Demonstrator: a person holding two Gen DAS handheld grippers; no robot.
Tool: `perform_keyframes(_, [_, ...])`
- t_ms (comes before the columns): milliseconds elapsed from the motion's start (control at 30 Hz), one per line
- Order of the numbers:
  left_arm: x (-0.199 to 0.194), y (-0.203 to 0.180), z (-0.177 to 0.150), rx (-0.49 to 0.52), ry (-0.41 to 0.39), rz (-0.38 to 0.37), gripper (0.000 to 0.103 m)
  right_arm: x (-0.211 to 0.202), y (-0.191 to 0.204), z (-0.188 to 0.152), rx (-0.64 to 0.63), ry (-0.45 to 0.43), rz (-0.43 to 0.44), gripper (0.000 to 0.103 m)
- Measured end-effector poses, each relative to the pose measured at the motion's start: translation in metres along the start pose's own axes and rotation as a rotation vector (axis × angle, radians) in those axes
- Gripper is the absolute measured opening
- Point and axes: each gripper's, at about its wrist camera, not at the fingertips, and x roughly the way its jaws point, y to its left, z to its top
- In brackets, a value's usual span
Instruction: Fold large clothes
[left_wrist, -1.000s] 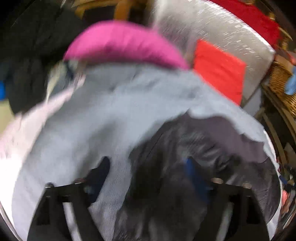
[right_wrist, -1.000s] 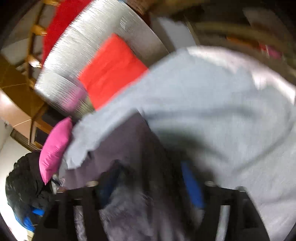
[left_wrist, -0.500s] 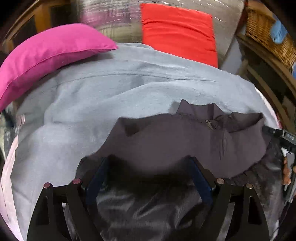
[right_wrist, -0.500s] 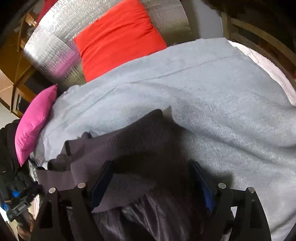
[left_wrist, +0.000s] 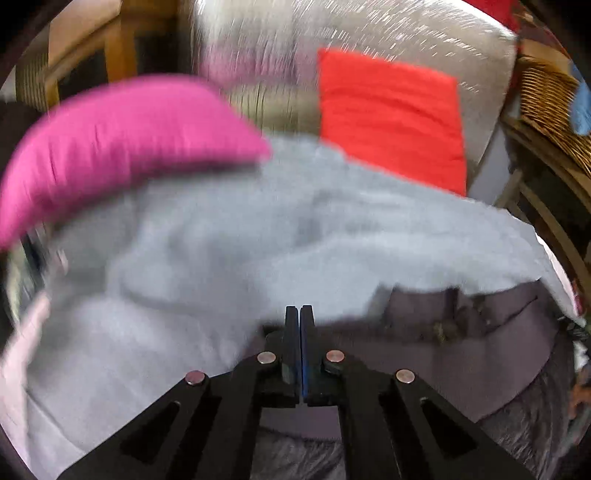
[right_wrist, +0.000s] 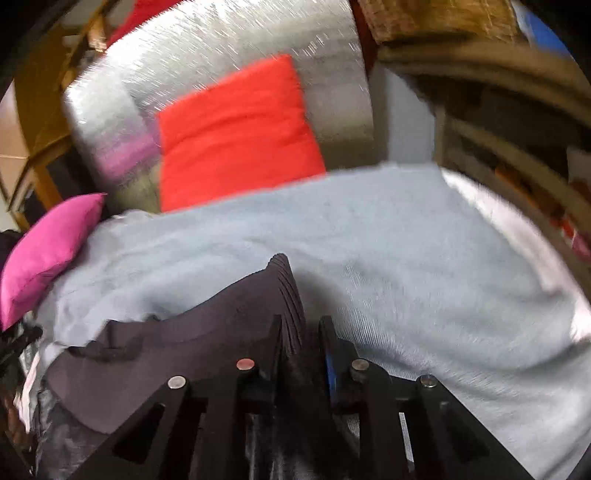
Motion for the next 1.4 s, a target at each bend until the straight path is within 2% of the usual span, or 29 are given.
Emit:
perform_keyframes(33, [0.004, 0.007, -0.007, -0.011, 0.023, 0.023, 0.001, 0.011, -0.011, -0.001, 0.05, 0.041, 0.017, 0.02])
perform_keyframes(100, [0.002, 0.021, -0.014, -0.036, 0.058, 0.07, 0.008, 0.009, -0.022, 0.001, 0.103, 0.042, 0.063, 0.02])
perform_keyframes(133, [-0.001, 0.032, -0.018, -0.067, 0.075, 0.052, 0.032, 0.008, -0.023, 0.001, 0.104, 0.05, 0.078, 0.021])
perform_keyframes(167, [-0.003, 0.04, -0.019, -0.095, 0.096, 0.03, 0.07, 0.007, -0.023, 0.001, 0.106, 0.062, 0.097, 0.024])
perform_keyframes(200, [-0.002, 0.045, -0.021, -0.105, 0.123, 0.027, 0.086, 0.003, -0.026, 0.0, 0.115, 0.063, 0.119, 0.024])
perform_keyframes(233, [-0.001, 0.047, -0.021, -0.103, 0.135, 0.031, 0.096, -0.003, -0.031, -0.001, 0.14, 0.063, 0.157, 0.026])
perform_keyframes(300, [0.003, 0.045, -0.022, -0.085, 0.149, 0.034, 0.096, -0.013, -0.04, -0.002, 0.213, 0.075, 0.212, 0.033])
perform_keyframes(333, [0.011, 0.043, -0.024, -0.072, 0.191, 0.013, 0.096, -0.017, -0.045, -0.001, 0.241, 0.089, 0.236, 0.048])
perform_keyframes(367, [0.024, 0.041, -0.027, -0.064, 0.248, -0.014, 0.096, -0.022, -0.047, 0.0, 0.251, 0.095, 0.26, 0.077])
perform_keyframes(400, [0.029, 0.042, -0.03, -0.075, 0.272, -0.021, 0.096, -0.028, -0.049, 0.001, 0.246, 0.076, 0.264, 0.084])
perform_keyframes(467, [0.03, 0.043, -0.032, -0.103, 0.247, -0.038, 0.096, -0.036, -0.041, 0.006, 0.184, 0.033, 0.232, 0.084])
perform_keyframes(533, [0.03, 0.044, -0.032, -0.118, 0.235, -0.054, 0.095, -0.026, -0.033, 0.007, 0.143, 0.073, 0.232, 0.084])
perform_keyframes(600, [0.029, 0.046, -0.032, -0.164, 0.213, -0.062, 0.086, -0.01, -0.02, 0.006, 0.099, 0.135, 0.192, 0.081])
perform_keyframes(667, [0.028, 0.044, -0.032, -0.162, 0.194, -0.052, 0.068, -0.001, 0.0, 0.0, 0.023, 0.161, 0.134, 0.032])
perform_keyframes(700, [0.025, 0.043, -0.032, -0.16, 0.184, -0.043, 0.062, -0.002, 0.007, -0.002, -0.011, 0.138, 0.088, 0.031])
perform_keyframes(733, [0.019, 0.042, -0.03, -0.16, 0.159, -0.038, 0.049, -0.009, 0.015, -0.003, -0.054, 0.09, 0.061, 0.024])
perform_keyframes(767, [0.014, 0.043, -0.025, -0.161, 0.138, -0.041, 0.039, -0.018, 0.021, -0.002, -0.078, 0.041, 0.051, 0.021])
perform_keyframes(833, [0.008, 0.043, -0.017, -0.161, 0.095, -0.025, 0.033, -0.034, 0.023, 0.003, -0.067, -0.053, 0.052, 0.021])
perform_keyframes(900, [0.0, 0.044, -0.013, -0.164, 0.048, -0.001, 0.031, -0.045, 0.019, 0.009, -0.038, -0.131, 0.055, 0.021])
perform_keyframes(933, [-0.003, 0.044, -0.012, -0.16, 0.009, 0.018, 0.031, -0.042, 0.017, 0.01, -0.031, -0.133, 0.054, 0.021])
perform_keyframes(967, [-0.001, 0.043, -0.013, -0.15, -0.011, 0.038, 0.031, -0.031, 0.015, 0.01, -0.023, -0.112, 0.038, 0.021])
perform_keyframes(1033, [0.021, 0.042, -0.02, -0.138, 0.047, 0.068, 0.032, -0.003, 0.009, 0.005, -0.008, -0.026, 0.009, 0.021])
perform_keyframes(1067, [0.033, 0.041, -0.023, -0.14, 0.079, 0.078, 0.036, 0.013, 0.001, 0.004, 0.037, 0.056, 0.029, 0.021])
perform_keyframes(1100, [0.043, 0.041, -0.026, -0.143, 0.097, 0.091, 0.04, 0.016, -0.006, 0.005, 0.075, 0.075, 0.055, 0.022])
perform_keyframes(1133, [0.042, 0.042, -0.027, -0.149, 0.085, 0.098, 0.045, 0.013, -0.012, 0.008, 0.11, 0.065, 0.078, 0.026])
perform_keyframes(1200, [0.035, 0.045, -0.024, -0.154, 0.094, 0.075, 0.054, 0.002, -0.016, 0.009, 0.132, 0.055, 0.088, 0.043])
perform_keyframes(1233, [0.03, 0.047, -0.024, -0.158, 0.102, 0.059, 0.058, -0.004, -0.02, 0.008, 0.145, 0.058, 0.093, 0.068])
perform_keyframes(1267, [0.023, 0.049, -0.025, -0.163, 0.105, 0.043, 0.058, -0.013, -0.027, 0.007, 0.179, 0.045, 0.126, 0.075])
perform_keyframes(1400, [-0.022, 0.058, -0.035, -0.153, 0.093, 0.052, 0.065, -0.061, -0.059, -0.009, 0.35, -0.032, 0.25, 0.075])
